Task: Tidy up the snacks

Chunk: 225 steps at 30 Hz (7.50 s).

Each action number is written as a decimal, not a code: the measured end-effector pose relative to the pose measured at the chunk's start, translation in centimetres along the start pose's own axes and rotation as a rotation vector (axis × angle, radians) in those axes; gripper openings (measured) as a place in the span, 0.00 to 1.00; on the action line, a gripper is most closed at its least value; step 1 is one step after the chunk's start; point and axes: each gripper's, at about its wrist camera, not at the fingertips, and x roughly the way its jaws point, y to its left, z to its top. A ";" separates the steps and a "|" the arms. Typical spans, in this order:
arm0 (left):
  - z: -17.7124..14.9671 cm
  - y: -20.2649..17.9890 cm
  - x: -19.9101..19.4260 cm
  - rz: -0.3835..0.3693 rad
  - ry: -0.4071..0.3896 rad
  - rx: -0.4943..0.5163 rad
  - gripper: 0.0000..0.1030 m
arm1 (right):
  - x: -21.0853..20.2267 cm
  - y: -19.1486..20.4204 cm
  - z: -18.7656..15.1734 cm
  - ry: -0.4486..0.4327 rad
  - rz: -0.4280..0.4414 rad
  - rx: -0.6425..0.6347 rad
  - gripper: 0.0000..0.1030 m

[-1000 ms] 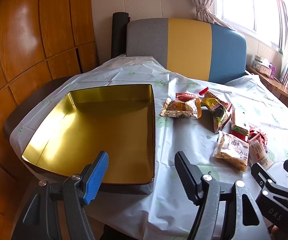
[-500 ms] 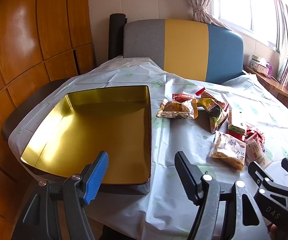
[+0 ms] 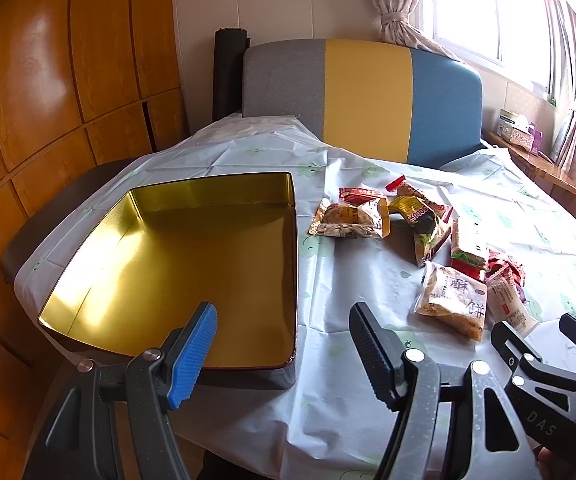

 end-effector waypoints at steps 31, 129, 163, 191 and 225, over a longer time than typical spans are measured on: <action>1.3 -2.9 1.1 -0.414 0.117 0.037 0.78 | 2.3 -16.3 13.4 -0.052 -0.035 0.131 1.00; 10.3 8.1 14.9 -0.080 0.222 -0.239 0.64 | 7.7 -1.5 -0.9 0.405 0.435 -0.730 0.40; 3.2 6.1 4.2 0.056 0.097 -0.125 0.63 | 8.3 -1.2 -0.8 0.362 0.418 -0.773 0.39; 1.4 11.4 3.0 0.061 0.058 -0.224 0.63 | 3.7 6.4 5.5 0.313 0.661 -0.535 0.35; 1.4 11.1 2.7 -0.051 0.049 -0.209 0.56 | 5.0 5.8 9.7 0.119 0.459 -0.330 0.86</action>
